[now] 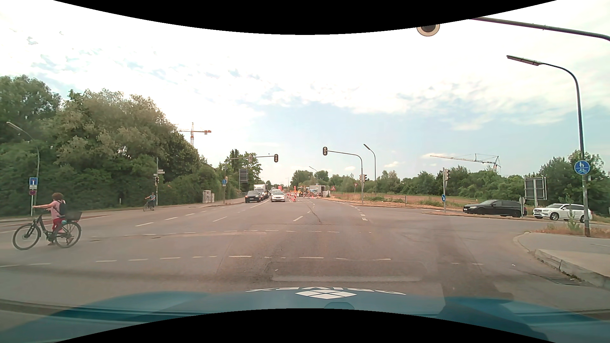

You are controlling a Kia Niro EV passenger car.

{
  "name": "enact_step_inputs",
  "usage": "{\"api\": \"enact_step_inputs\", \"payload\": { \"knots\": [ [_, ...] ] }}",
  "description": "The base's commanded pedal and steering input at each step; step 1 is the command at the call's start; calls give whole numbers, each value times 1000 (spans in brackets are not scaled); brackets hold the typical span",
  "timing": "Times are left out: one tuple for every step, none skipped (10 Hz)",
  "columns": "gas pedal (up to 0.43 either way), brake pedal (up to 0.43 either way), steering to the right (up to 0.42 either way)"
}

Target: Follow the waypoints while adhering to traffic rules and regulations

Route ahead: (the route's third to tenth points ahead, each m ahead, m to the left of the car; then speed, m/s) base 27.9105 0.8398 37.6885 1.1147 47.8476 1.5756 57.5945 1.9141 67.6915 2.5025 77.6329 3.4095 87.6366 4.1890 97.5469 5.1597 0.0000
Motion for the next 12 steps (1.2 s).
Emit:
{"api": "enact_step_inputs", "payload": {
  "knots": [
    [0, 250, 14],
    [0, 250, 14],
    [0, 250, 14],
    [0, 250, 14],
    [0, 250, 14],
    [0, 250, 14],
    [0, 250, 14],
    [0, 250, 14],
    [0, 250, 14],
    [0, 250, 14],
    [0, 250, 14],
    [0, 250, 14]
  ]
}}
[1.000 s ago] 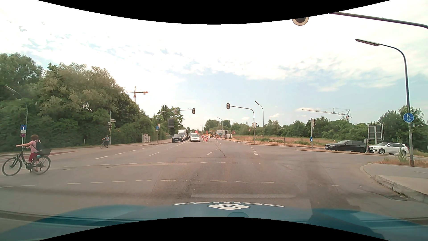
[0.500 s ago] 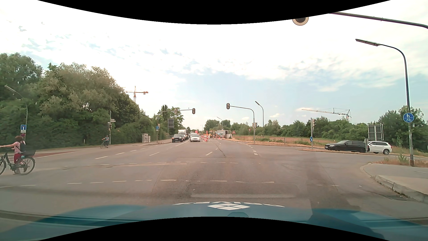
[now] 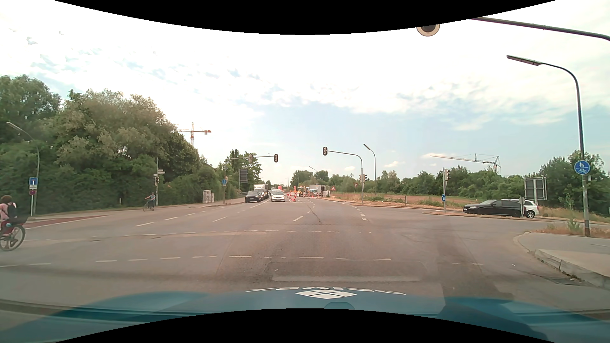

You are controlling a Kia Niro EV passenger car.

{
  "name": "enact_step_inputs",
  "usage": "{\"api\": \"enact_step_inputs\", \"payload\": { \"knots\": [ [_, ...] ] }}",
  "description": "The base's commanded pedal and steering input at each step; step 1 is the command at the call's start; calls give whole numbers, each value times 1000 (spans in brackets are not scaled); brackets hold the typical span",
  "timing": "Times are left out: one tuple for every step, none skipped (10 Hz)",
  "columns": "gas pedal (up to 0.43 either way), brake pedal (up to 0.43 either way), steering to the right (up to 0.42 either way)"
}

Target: Follow the waypoints while adhering to traffic rules and regulations

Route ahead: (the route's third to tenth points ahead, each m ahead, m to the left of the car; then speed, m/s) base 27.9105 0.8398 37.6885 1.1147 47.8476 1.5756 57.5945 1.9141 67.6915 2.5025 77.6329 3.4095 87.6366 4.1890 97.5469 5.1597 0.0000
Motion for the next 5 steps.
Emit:
{"api": "enact_step_inputs", "payload": {
  "knots": [
    [0, 250, 14],
    [0, 250, 14],
    [0, 250, 14],
    [0, 250, 14],
    [0, 250, 14]
  ]
}}
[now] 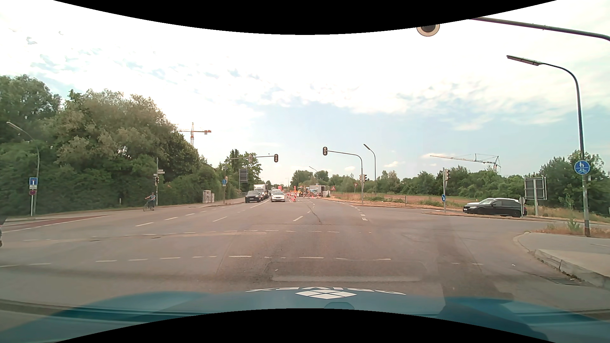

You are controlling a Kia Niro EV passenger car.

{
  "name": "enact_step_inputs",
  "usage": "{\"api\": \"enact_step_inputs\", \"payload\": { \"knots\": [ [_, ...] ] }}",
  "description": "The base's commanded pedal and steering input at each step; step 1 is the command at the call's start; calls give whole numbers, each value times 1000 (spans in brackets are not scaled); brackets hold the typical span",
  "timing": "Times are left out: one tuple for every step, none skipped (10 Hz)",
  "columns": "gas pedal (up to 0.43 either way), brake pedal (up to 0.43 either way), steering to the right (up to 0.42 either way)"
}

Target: Follow the waypoints while adhering to traffic rules and regulations

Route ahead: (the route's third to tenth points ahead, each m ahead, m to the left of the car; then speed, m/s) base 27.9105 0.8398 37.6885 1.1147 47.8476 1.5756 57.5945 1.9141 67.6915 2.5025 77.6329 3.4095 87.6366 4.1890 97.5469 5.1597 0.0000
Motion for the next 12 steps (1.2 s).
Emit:
{"api": "enact_step_inputs", "payload": {
  "knots": [
    [0, 250, 14],
    [0, 250, 14],
    [0, 250, 14],
    [0, 250, 14],
    [0, 250, 14],
    [0, 250, 14],
    [0, 250, 14],
    [0, 250, 14],
    [0, 250, 14],
    [0, 250, 14],
    [0, 250, 14],
    [0, 250, 14]
  ]
}}
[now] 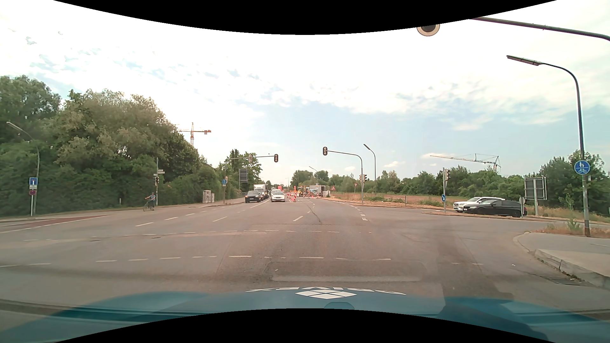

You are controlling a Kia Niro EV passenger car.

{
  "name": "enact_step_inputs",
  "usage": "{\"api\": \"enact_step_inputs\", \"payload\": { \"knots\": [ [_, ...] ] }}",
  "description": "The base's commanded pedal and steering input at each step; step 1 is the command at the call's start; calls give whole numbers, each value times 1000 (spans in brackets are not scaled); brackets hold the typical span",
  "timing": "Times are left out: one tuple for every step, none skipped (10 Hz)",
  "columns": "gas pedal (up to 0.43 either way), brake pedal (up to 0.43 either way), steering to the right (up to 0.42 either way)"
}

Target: Follow the waypoints while adhering to traffic rules and regulations

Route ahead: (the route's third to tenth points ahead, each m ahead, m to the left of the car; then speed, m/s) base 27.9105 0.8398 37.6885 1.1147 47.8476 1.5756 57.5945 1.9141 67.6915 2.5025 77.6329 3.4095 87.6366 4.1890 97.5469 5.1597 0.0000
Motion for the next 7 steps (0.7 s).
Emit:
{"api": "enact_step_inputs", "payload": {
  "knots": [
    [0, 250, 14],
    [0, 250, 14],
    [0, 250, 14],
    [0, 250, 14],
    [0, 250, 14],
    [0, 250, 14],
    [0, 250, 14]
  ]
}}
